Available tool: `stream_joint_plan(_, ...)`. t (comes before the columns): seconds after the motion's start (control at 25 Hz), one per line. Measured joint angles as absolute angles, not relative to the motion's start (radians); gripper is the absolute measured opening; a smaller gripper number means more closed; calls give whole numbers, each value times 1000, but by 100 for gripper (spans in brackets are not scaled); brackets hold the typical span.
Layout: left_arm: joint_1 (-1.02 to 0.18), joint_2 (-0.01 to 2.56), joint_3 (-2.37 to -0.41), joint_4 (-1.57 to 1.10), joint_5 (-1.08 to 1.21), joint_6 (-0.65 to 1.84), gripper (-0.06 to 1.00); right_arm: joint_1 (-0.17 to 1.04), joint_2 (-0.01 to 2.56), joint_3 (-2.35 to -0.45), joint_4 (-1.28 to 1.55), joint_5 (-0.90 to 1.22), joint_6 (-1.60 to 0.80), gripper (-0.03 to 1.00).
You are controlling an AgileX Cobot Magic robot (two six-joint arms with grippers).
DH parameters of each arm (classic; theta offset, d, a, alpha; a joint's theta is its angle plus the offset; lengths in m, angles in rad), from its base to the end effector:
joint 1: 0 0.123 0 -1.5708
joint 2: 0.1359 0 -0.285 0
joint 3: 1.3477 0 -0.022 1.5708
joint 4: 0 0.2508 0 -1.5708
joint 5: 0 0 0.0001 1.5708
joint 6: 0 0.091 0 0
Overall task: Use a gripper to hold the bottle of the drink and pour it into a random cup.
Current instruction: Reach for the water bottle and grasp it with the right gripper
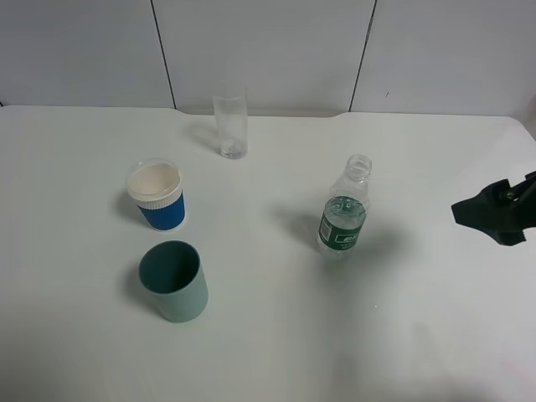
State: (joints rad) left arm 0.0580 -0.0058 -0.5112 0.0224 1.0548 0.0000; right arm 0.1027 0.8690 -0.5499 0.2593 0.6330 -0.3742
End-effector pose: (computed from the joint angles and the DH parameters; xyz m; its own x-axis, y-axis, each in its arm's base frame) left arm -0.0069 0.0014 0.2809 -0.4355 -0.0142 -0.9001 -0.0707 0.9973 0.0184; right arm 0.1535 0.0297 0.2598 -0.7038 -0.2343 -0.6706 -0.3199 0.9474 0.0047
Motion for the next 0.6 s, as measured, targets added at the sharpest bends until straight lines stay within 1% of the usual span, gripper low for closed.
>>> stream_joint_plan(0.24, 58, -6, -511, 21, 1055, 0, 98, 171, 920, -550, 256, 603, -423, 97)
stream_joint_plan(0.6, 58, -6, -511, 20, 1055, 0, 98, 190, 1046, -550, 232, 558, -430, 97)
